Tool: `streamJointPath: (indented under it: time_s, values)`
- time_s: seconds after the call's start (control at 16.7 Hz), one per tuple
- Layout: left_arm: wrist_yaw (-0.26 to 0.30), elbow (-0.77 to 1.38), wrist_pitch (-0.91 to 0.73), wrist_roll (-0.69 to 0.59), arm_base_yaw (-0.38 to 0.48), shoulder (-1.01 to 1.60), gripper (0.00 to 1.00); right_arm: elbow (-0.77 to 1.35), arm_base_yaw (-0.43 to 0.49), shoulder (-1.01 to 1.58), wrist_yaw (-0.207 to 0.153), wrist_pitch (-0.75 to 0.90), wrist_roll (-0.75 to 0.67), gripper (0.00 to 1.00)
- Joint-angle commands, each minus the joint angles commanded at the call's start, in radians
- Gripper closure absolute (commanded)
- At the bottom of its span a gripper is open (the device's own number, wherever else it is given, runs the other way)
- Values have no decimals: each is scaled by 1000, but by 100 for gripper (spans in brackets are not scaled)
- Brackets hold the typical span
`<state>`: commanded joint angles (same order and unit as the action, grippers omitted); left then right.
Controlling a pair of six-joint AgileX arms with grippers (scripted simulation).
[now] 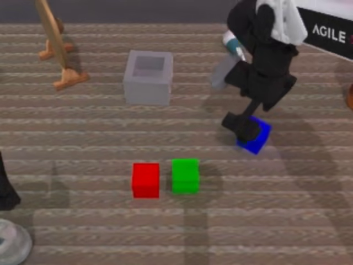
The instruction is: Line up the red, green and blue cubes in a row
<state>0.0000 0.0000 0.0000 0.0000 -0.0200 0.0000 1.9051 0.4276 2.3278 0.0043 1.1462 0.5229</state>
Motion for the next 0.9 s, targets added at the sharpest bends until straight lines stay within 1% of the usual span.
streamJointPath:
  time_s: [0.12, 0.24, 0.48, 0.9]
  values:
    - [0, 0, 0, 0, 0, 0, 0, -58, 1, 22, 0, -88, -1, 0]
    - [0, 0, 0, 0, 0, 0, 0, -99, 2, 39, 0, -139, -2, 0]
    - [0, 0, 0, 0, 0, 0, 0, -109, 2, 44, 0, -151, -2, 0]
    - [0, 0, 0, 0, 0, 0, 0, -109, 2, 44, 0, -151, -2, 53]
